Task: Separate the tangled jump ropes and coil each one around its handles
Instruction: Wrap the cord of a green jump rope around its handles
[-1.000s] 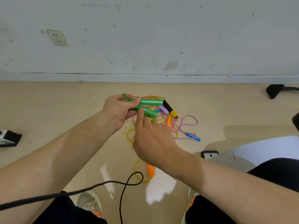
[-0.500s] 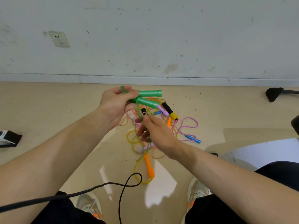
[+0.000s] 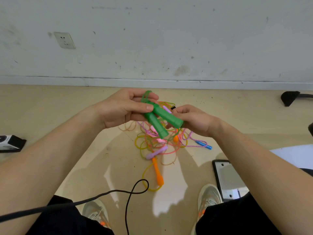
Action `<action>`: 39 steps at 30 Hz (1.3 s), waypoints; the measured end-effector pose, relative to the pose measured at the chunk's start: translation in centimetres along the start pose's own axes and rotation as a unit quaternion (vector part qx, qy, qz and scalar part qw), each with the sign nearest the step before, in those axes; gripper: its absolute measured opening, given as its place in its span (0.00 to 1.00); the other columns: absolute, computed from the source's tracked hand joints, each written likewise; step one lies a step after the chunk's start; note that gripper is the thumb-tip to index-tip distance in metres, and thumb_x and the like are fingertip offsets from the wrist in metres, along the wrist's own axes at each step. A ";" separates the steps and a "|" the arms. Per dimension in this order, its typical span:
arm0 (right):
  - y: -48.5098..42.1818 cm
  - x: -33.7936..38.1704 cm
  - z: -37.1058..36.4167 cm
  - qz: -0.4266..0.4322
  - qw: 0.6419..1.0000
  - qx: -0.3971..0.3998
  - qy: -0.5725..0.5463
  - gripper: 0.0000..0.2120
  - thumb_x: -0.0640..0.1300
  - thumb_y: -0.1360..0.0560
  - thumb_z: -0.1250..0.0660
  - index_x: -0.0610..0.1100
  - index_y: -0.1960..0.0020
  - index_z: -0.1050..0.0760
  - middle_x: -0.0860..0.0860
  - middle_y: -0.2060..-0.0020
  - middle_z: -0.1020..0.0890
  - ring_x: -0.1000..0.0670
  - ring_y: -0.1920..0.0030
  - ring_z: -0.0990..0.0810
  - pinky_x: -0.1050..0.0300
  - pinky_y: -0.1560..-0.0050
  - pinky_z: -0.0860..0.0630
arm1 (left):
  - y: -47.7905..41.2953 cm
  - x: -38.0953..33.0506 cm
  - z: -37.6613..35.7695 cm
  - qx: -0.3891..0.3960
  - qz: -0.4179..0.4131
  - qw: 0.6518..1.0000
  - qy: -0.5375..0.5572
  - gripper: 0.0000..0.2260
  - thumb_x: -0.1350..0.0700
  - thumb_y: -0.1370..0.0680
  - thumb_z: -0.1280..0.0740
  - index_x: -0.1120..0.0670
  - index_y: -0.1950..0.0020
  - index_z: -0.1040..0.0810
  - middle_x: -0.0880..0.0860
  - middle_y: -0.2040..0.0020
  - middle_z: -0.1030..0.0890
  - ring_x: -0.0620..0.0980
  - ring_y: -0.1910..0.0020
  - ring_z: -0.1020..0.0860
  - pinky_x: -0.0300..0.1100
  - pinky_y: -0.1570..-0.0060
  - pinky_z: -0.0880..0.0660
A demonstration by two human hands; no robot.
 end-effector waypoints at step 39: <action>1.2 -1.7 -8.8 0.212 0.674 -0.257 0.659 0.26 0.42 0.34 0.28 0.40 0.36 0.22 0.49 0.64 0.19 0.45 0.66 0.22 0.55 0.65 0.32 | -2.2 3.0 -0.4 -0.357 -0.045 0.929 0.086 0.13 0.66 0.23 0.29 0.60 0.41 0.26 0.57 0.45 0.22 0.53 0.53 0.17 0.44 0.63 0.17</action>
Point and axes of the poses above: each hand's wrist, its own y-axis away from the middle knuckle, its own z-axis out of the back of the hand, x = y × z, the point moved 1 cm from there along -y, towards the middle knuckle
